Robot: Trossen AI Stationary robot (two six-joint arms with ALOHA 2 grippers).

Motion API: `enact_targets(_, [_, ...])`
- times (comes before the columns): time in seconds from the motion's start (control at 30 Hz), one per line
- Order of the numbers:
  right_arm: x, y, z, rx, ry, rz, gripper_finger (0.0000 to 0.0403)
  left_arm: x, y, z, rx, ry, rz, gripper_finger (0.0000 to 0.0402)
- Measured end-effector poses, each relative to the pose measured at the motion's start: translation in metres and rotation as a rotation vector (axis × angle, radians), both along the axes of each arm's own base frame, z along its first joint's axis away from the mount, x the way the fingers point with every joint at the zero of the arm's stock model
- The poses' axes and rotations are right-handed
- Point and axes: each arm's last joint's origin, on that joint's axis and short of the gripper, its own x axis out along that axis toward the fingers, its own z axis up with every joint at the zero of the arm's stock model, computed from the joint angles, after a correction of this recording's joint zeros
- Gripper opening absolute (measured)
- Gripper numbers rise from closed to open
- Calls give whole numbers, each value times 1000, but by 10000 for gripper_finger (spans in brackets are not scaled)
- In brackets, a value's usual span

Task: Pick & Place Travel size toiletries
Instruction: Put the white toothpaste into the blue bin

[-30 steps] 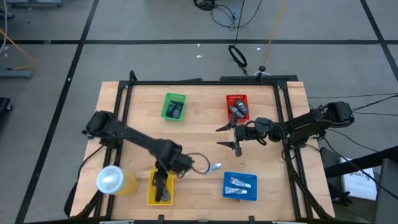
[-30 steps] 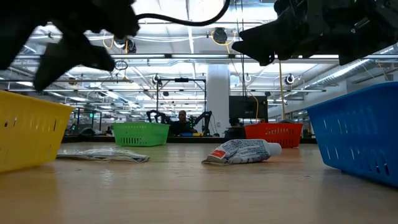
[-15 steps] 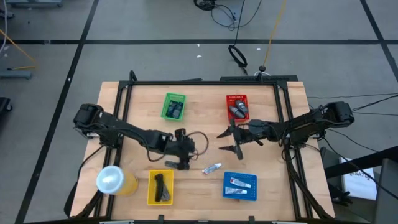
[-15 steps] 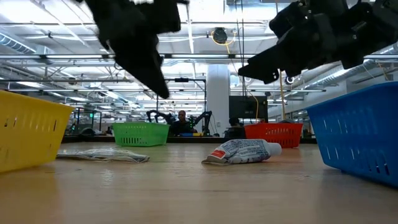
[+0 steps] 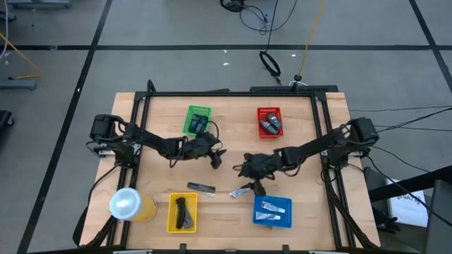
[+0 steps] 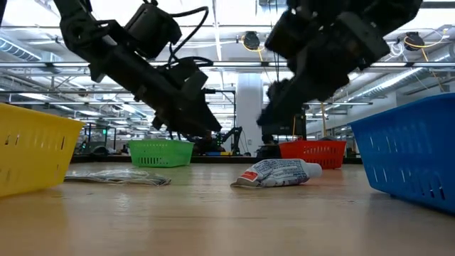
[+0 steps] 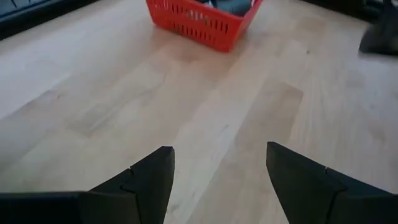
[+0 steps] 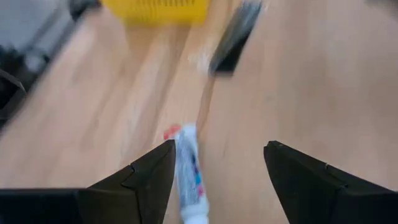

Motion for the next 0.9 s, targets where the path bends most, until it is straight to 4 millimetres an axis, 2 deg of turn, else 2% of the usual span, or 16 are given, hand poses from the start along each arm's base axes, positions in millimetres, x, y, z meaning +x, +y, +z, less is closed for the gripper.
enact_targets(0.27, [17,11,-33,-40,145,35,224,3,-7,3,12,-41,-5,253])
enact_targets(0.4, [18,14,-40,-68,158,90,166,3,-14,4,36,-47,-37,253])
enact_targets(0.53, [16,16,-37,-91,147,126,78,3,-16,5,47,-50,-50,253])
enact_targets(0.6, [14,15,-27,-93,126,129,35,3,-16,5,48,-49,-50,253])
enact_targets(0.67, [11,14,-12,-92,93,130,15,3,-16,4,48,-46,-50,253])
enact_targets(0.9, [-22,21,50,78,92,34,51,3,-16,4,48,-42,-50,253])
